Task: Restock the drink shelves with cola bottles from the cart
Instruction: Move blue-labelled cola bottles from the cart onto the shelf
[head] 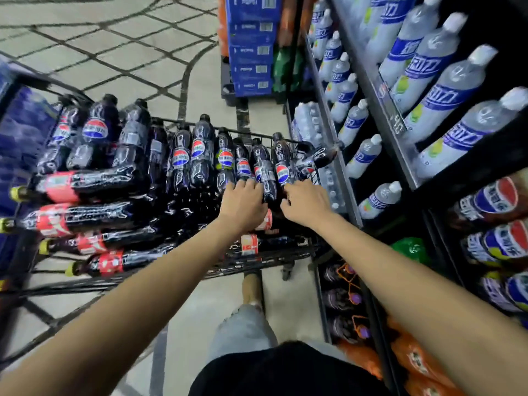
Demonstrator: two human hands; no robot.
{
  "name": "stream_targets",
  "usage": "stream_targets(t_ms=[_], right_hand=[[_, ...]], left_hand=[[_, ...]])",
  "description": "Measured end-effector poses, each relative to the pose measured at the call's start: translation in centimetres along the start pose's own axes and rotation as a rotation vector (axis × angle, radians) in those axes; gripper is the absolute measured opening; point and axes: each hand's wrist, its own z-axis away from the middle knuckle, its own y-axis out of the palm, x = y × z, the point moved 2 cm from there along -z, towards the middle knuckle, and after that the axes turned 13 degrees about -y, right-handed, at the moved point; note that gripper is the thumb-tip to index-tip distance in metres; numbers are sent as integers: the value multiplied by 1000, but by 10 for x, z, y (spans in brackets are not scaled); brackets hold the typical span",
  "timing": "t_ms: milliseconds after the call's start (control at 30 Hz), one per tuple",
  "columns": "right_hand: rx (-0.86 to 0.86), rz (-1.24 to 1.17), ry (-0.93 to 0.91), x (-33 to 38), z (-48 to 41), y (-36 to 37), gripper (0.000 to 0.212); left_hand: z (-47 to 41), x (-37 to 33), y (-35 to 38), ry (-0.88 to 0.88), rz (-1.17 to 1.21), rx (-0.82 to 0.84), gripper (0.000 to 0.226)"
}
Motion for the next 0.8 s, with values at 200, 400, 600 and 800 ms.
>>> stream_targets(t_ms=[200, 400, 600, 800], right_hand=[[32, -50, 172, -51, -42, 5, 32], [29, -74, 249, -90, -57, 18, 24], [69, -114, 279, -129, -75, 42, 24], [58, -239, 443, -164, -92, 69, 29]], left_hand=[[-80, -18, 5, 107, 25, 60, 50], [-130, -39, 20, 99, 0, 103, 59], [-160, -57, 50, -137, 156, 208, 90], [-179, -76, 71, -420, 510, 271, 101]])
